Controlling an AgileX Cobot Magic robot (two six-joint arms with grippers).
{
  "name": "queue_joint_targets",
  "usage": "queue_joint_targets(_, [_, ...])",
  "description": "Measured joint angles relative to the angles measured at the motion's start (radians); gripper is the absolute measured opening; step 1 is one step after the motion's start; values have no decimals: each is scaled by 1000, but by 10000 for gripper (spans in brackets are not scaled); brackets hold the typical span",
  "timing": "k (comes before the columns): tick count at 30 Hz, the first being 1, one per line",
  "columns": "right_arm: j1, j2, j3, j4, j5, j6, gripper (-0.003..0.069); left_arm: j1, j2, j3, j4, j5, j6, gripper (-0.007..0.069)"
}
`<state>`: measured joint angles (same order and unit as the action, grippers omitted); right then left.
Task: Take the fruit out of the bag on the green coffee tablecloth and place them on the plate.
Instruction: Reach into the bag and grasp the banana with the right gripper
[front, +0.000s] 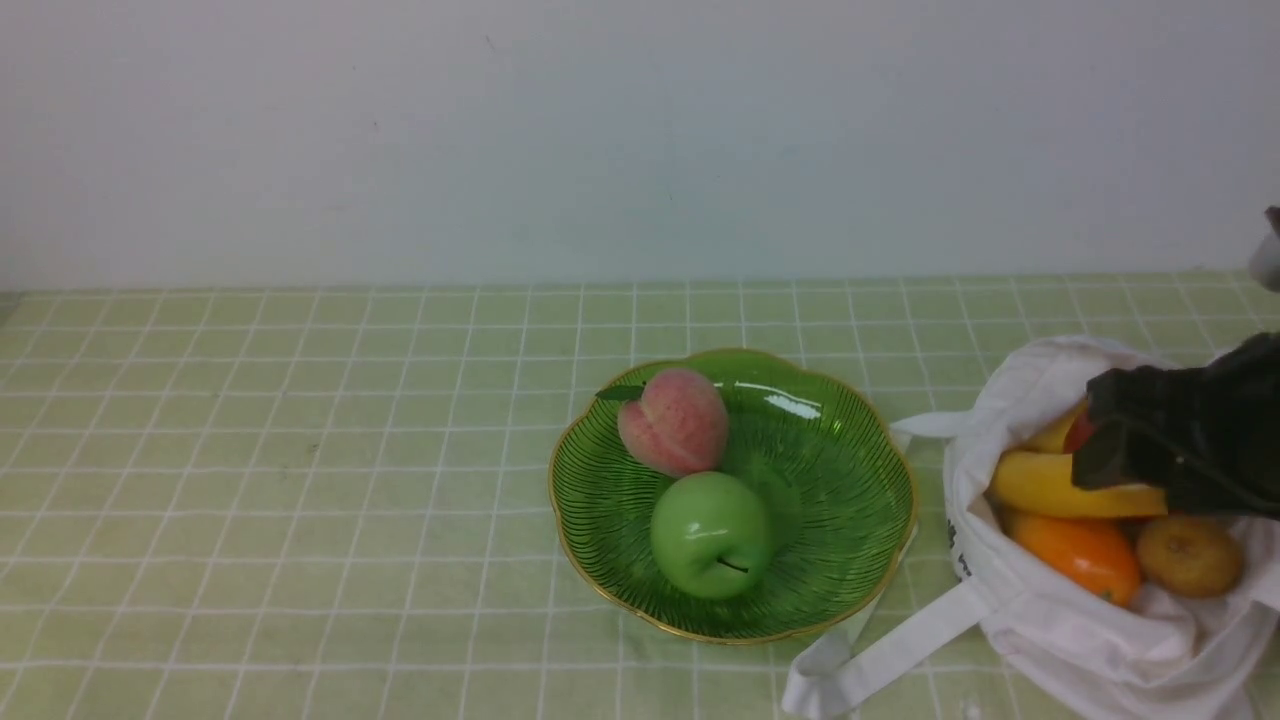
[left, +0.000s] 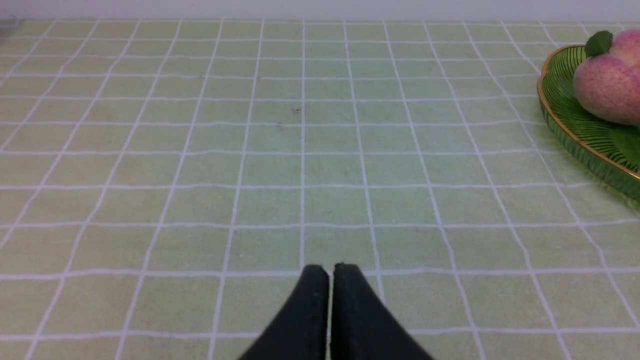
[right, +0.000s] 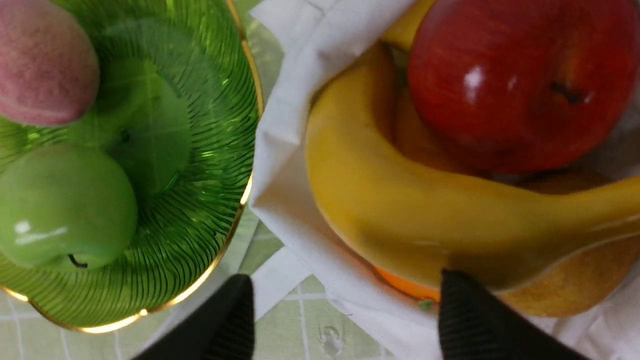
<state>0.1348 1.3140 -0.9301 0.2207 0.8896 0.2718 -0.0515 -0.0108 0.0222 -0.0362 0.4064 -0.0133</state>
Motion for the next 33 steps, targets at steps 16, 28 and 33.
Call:
queue_joint_targets(16, [0, 24, -58, -184, 63, 51, 670, 0, 0, 0, 0, 0, 0, -8])
queue_joint_targets(28, [67, 52, -181, -203, 217, -589, 612, 0, 0, 0, 0, 0, 0, -8])
queue_joint_targets(33, [80, 114, -181, -273, 170, -617, 610, 0, 0, 0, 0, 0, 0, -8])
